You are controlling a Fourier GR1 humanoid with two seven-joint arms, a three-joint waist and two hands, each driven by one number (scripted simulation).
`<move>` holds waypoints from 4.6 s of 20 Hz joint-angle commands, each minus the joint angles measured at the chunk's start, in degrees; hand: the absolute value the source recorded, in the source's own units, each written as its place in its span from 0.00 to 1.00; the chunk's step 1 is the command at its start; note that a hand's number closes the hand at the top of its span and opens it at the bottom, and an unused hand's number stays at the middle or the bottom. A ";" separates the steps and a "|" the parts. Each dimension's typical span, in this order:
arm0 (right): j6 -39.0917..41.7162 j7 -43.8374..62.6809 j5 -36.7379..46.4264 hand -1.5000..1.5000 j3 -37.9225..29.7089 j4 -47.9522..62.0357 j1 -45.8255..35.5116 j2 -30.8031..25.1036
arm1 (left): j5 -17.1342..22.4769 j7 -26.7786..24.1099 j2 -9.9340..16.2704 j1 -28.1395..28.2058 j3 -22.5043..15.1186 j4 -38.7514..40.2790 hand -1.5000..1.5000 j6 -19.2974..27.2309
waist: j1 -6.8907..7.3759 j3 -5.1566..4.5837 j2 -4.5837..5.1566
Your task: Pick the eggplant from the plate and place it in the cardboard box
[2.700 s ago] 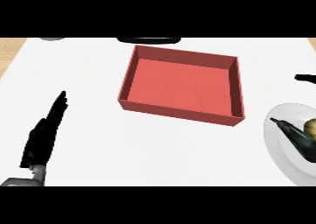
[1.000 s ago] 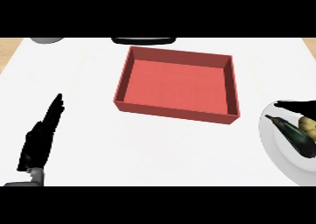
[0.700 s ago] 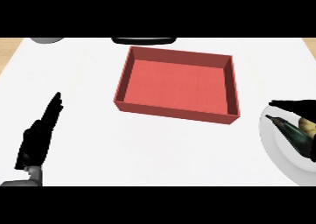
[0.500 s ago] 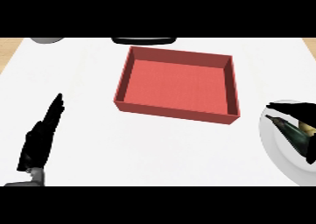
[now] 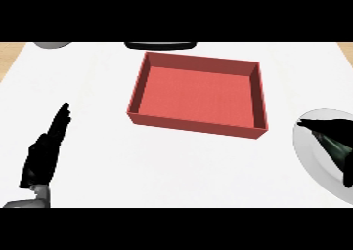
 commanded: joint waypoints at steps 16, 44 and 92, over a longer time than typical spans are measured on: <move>-20.76 -13.84 4.42 1.00 -4.19 13.08 -16.42 3.43 | -0.89 0.10 -1.76 -1.88 -0.43 -1.03 0.50 -1.38 | 3.61 0.22 1.17; -6.80 -42.28 -14.52 1.00 -18.59 39.39 -50.29 5.12 | -2.71 -0.03 -3.21 -1.39 -1.78 0.11 0.50 -0.61 | 2.48 0.08 0.55; -11.90 -5.71 -35.35 0.00 -33.57 46.83 -57.15 27.21 | -2.42 -0.43 -2.50 -0.36 -0.15 -1.64 0.50 -3.15 | 3.25 0.06 1.50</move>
